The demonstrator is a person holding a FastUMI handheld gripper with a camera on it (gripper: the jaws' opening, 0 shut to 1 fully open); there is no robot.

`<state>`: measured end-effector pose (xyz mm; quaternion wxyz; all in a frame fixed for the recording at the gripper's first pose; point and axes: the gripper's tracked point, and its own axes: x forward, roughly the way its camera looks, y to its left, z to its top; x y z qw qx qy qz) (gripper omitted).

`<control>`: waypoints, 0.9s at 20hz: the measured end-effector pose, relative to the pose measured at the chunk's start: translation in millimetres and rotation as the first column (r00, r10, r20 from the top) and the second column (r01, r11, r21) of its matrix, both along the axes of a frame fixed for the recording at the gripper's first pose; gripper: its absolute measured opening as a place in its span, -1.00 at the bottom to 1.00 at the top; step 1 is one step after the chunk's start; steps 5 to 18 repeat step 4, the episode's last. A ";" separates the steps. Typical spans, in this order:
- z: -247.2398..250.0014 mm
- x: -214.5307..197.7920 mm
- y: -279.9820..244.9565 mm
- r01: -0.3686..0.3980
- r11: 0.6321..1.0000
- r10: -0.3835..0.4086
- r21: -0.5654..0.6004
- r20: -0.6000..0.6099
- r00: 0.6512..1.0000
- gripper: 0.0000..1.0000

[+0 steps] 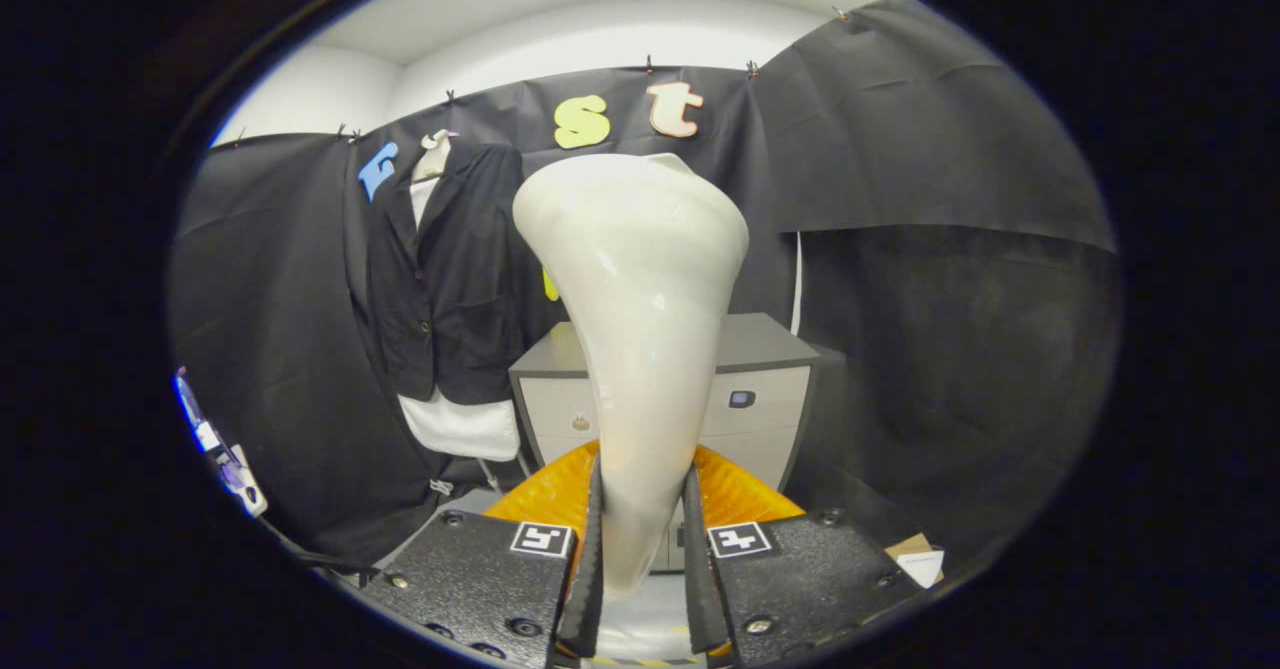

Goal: Iron the clothes twice with a garment steamer, once on the left side and once on the right side.

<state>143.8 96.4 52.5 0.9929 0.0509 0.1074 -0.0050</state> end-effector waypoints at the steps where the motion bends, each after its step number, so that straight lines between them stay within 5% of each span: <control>1: -1.3 0.3 0.5 -0.001 1.000 0.001 0.002 -0.001 1.000 -0.28; 18: -2.0 0.1 -0.3 -0.001 1.000 0.001 0.004 -0.007 1.000 -0.27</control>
